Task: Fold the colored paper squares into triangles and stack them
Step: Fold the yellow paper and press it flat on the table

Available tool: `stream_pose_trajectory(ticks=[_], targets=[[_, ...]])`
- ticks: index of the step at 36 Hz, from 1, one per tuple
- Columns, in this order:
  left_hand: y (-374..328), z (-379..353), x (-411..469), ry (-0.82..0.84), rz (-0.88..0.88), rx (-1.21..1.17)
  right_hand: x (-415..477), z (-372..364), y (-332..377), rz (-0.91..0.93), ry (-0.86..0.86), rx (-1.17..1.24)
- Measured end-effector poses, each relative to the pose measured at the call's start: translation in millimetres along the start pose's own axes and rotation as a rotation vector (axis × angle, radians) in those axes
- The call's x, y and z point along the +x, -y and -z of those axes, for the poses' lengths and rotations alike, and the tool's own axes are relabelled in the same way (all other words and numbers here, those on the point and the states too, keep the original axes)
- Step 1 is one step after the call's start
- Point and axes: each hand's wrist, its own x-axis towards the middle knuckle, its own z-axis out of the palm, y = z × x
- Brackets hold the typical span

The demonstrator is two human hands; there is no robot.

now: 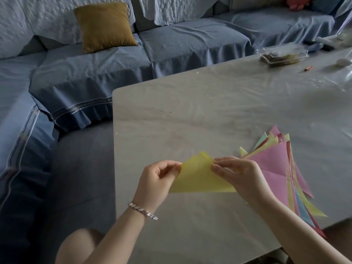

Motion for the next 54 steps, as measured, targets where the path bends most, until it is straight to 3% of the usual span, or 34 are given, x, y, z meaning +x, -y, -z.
stream_pose_trajectory(ticks=[4,8,15,47,51,54], targets=[[-15,-7,-6,-0.020,-0.124,-0.028,-3,-1,5,-0.032,-0.019,0.067],[-20,-16,-8,-0.121,-0.281,0.120,-5,-4,14,-0.045,-0.029,0.100],[-20,-21,-9,-0.240,-0.341,0.107,-12,-4,27,-0.038,-0.073,0.125],[-27,-18,-12,-0.250,-0.393,0.165,-21,-7,34,0.033,-0.126,0.138],[-28,-17,-10,-0.223,-0.369,0.201,-17,-5,33,0.021,-0.084,0.096],[-27,-16,-7,-0.168,-0.328,0.242,-14,0,31,0.035,0.004,-0.075]])
